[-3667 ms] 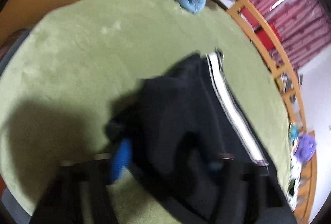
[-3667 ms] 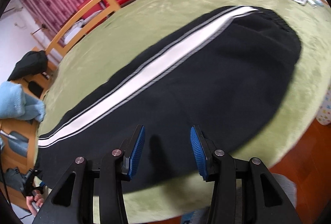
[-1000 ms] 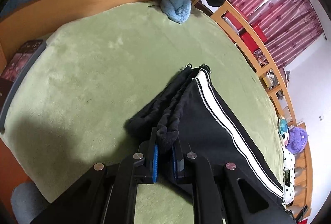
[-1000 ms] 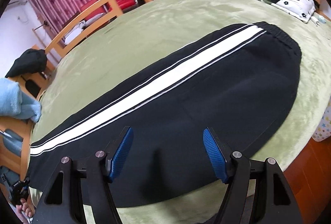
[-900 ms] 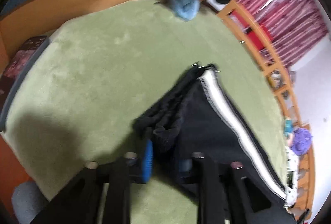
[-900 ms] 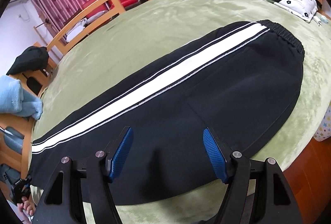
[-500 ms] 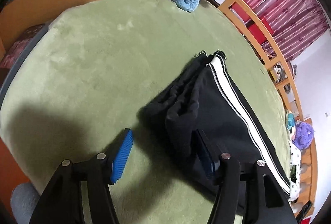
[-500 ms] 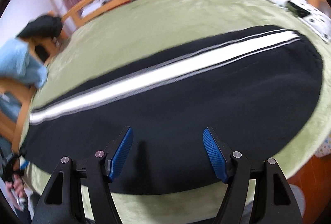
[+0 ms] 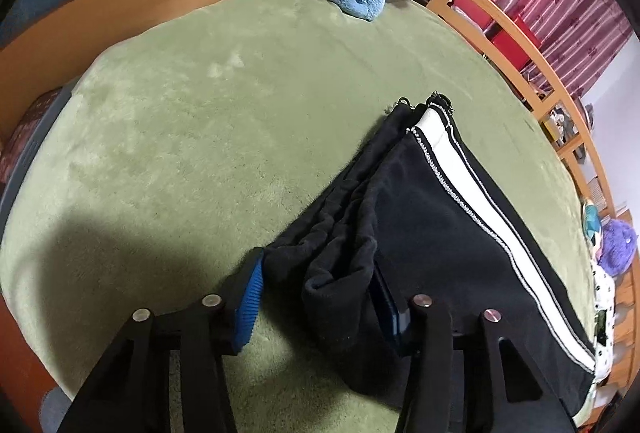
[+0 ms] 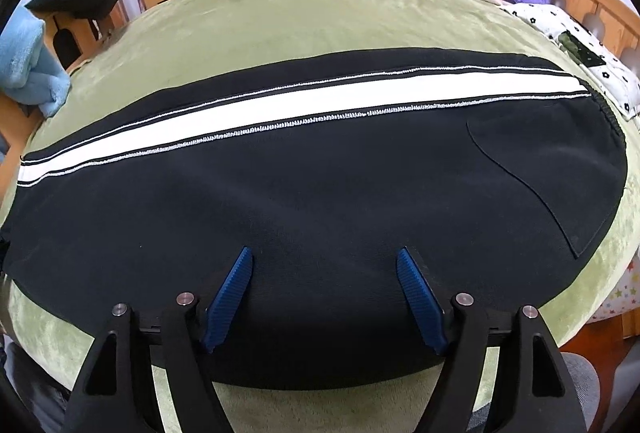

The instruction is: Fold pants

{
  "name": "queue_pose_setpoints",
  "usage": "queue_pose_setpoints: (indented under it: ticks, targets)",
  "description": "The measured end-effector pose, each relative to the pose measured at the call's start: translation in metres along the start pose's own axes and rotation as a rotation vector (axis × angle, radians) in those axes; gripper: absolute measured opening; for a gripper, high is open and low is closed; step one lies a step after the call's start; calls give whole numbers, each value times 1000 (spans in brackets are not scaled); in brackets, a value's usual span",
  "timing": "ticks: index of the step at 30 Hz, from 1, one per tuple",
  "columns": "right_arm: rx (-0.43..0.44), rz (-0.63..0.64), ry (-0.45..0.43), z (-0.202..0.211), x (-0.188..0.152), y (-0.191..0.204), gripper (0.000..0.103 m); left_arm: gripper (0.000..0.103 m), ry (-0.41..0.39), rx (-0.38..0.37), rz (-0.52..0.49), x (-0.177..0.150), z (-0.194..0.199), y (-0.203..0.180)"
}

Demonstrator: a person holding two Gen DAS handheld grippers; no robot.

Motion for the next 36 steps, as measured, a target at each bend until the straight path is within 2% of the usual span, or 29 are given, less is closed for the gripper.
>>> queue_pose_setpoints:
  ticks: [3,6,10,12,14,19,22,23,24,26,28,33,36]
  targets:
    - [-5,9,4,-4,2,3,78,38,8,-7,-25,5,-1,-1]
    - [-2,22,8,-4,3,2,78,38,43,-7,-38,11,1,-3]
    - [5,30,-12,4,6,0,78,44,74,-32,2,3,8,5]
    - [-3,49,-36,8,6,2,78,50,85,-75,18,-5,10,10]
    - [-14,62,-38,4,4,6,78,53,59,-118,16,-12,12,12]
    - [-49,85,-25,-8,1,11,78,56,20,-126,0,-12,1,4]
    - [-44,68,-13,-5,5,9,79,52,5,-118,38,-5,-7,4]
    - [-39,61,-15,-2,6,8,78,37,0,-101,49,-2,-8,4]
    - [-37,55,-22,1,8,6,78,26,0,-105,55,0,-8,6]
    - [-53,43,-34,5,8,4,78,20,5,-177,109,5,-3,13]
    - [-53,28,-28,7,9,2,78,18,-19,-203,141,7,7,15]
    - [11,-13,-25,15,12,-5,78,18,-87,-81,58,6,32,-19]
    - [36,-6,-47,25,12,-12,78,17,-141,-53,-83,7,62,-66]
Point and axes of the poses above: each gripper's, at about its wrist camera, not at the fingertips, and z roughly against the way its jaws point, y to its left, x to its top, the point moved 1 cm from there along -z, roughly the way its jaws point, and after that the axes turned 6 degrees about -x, right-handed, at the moved point
